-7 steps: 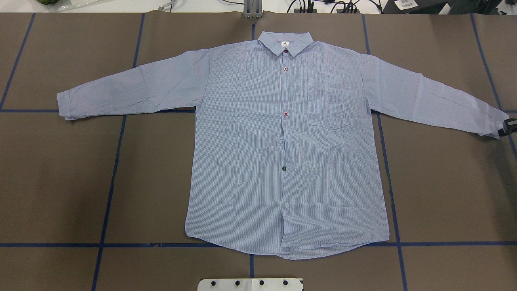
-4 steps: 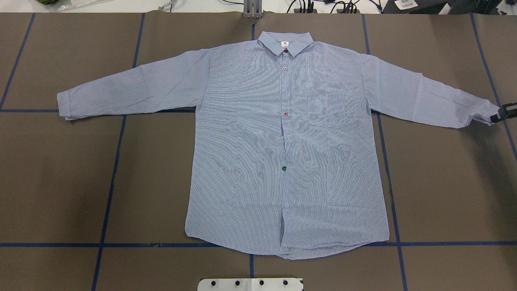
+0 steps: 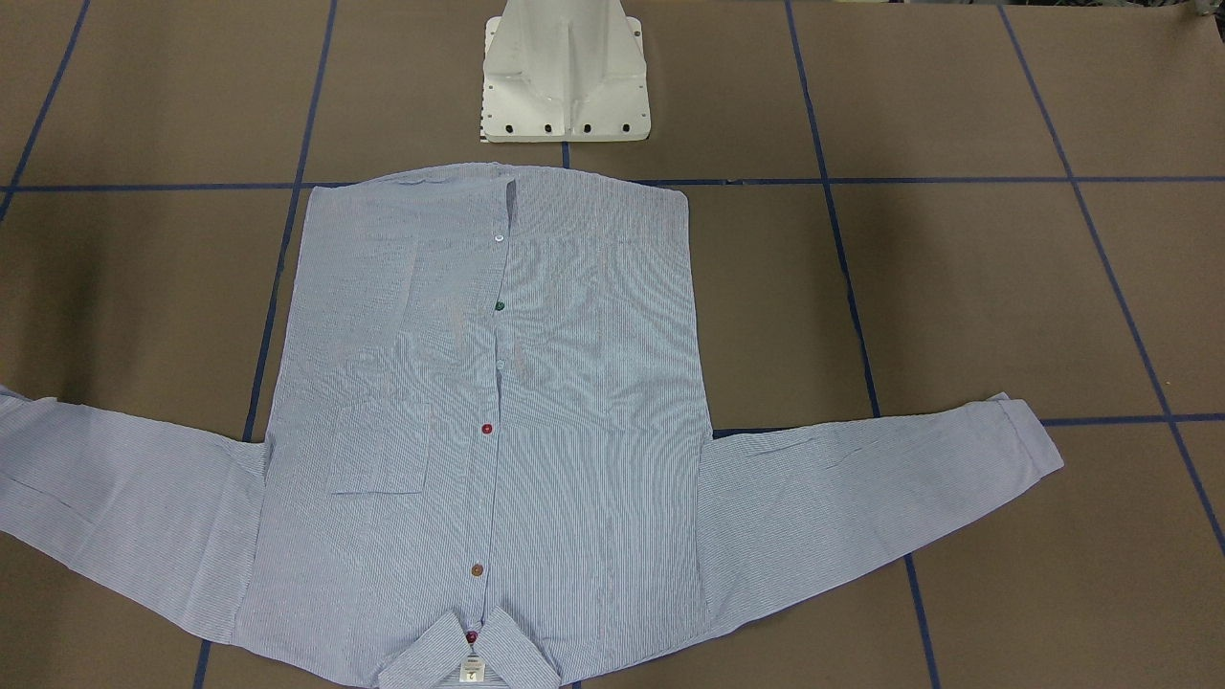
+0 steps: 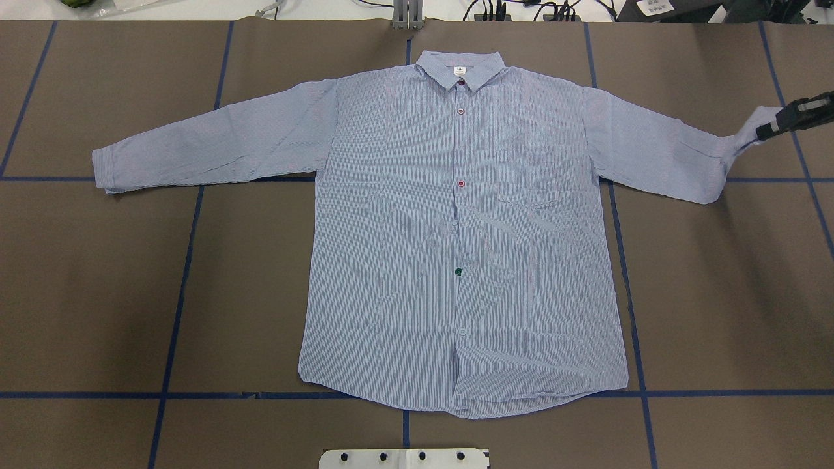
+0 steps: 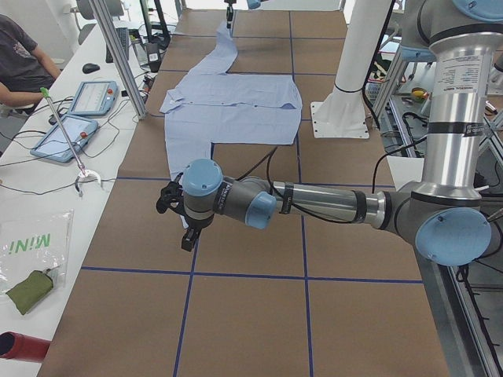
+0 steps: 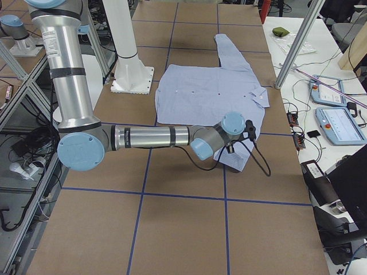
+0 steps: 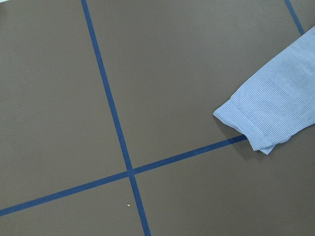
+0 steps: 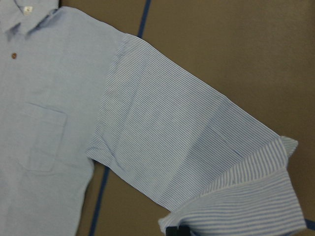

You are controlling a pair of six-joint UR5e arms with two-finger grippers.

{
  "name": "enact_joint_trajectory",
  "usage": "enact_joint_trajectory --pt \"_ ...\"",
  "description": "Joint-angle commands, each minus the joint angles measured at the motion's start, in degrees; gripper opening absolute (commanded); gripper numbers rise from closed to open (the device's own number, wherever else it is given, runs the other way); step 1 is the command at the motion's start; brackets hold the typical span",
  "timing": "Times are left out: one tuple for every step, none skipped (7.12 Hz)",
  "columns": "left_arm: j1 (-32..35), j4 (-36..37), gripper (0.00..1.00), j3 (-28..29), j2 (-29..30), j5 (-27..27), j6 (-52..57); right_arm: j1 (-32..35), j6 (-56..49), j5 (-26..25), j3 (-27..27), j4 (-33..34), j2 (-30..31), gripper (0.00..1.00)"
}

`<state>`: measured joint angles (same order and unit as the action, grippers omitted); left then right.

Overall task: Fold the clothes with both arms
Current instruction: 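Lift the cuff with the right gripper and carry it across toward the collar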

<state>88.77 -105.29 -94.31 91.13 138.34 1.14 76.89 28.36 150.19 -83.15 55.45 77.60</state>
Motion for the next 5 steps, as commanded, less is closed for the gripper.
enact_joint_trajectory --pt "0.00 0.00 0.99 0.01 -0.07 0.00 0.00 -4.34 12.01 1.95 0.26 0.45 -10.58 0.00" --pt "0.00 -0.09 0.99 0.10 0.01 0.00 0.09 -8.29 16.07 1.25 0.96 0.62 -14.97 0.00" --pt "0.00 -0.09 0.99 0.36 0.10 0.00 0.09 -10.68 17.15 -0.23 3.84 2.54 -21.02 0.00" --pt "0.00 -0.09 0.99 0.62 0.02 0.09 0.26 -12.79 17.34 -2.60 5.26 6.65 -25.87 0.00" --pt "0.00 -0.09 0.99 0.80 0.01 0.00 0.44 -14.99 17.34 -5.66 6.67 7.82 -29.14 0.00"
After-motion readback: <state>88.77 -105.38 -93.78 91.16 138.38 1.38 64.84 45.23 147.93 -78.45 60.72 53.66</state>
